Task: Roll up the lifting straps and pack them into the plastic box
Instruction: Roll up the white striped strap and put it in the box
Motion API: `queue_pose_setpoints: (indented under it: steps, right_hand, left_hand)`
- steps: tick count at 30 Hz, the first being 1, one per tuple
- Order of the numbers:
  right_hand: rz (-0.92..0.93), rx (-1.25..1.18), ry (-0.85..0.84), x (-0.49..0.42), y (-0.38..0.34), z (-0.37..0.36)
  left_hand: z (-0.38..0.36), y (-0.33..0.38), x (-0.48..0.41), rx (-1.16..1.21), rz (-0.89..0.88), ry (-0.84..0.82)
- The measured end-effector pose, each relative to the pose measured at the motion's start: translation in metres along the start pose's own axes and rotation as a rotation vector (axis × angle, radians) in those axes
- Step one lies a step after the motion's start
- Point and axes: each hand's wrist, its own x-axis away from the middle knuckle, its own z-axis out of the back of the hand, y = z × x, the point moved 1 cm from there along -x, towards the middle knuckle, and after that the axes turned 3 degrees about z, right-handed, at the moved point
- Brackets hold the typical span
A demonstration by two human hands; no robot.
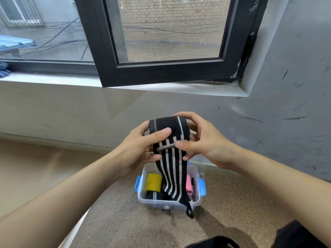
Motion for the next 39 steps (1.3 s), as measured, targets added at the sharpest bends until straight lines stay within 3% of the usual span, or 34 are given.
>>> queue_pose_setpoints:
  steps: [5, 11, 18, 21, 29, 39]
  right_hand:
    - [-0.02, 0.104, -0.044, -0.002, 0.001, 0.004]
    - [-0.204, -0.073, -0.119, -0.005, -0.002, 0.013]
    - [-0.223, -0.126, -0.077, -0.004, -0.002, 0.011]
    - [-0.192, -0.146, -0.044, -0.005, -0.003, 0.011]
    - [-0.104, -0.124, 0.069, -0.005, -0.004, 0.011]
    - [0.051, 0.148, 0.026, -0.001, 0.003, 0.004]
  left_hand:
    - [-0.002, 0.0, -0.002, -0.014, -0.054, 0.065]
    - [-0.007, 0.002, -0.005, -0.055, -0.186, 0.098]
    - [-0.008, 0.0, -0.006, -0.138, -0.296, 0.089]
    - [-0.007, 0.002, -0.007, -0.154, -0.264, 0.064]
    - [-0.008, 0.001, -0.004, -0.081, 0.022, -0.016]
    - [-0.009, -0.001, -0.004, 0.029, 0.066, 0.029]
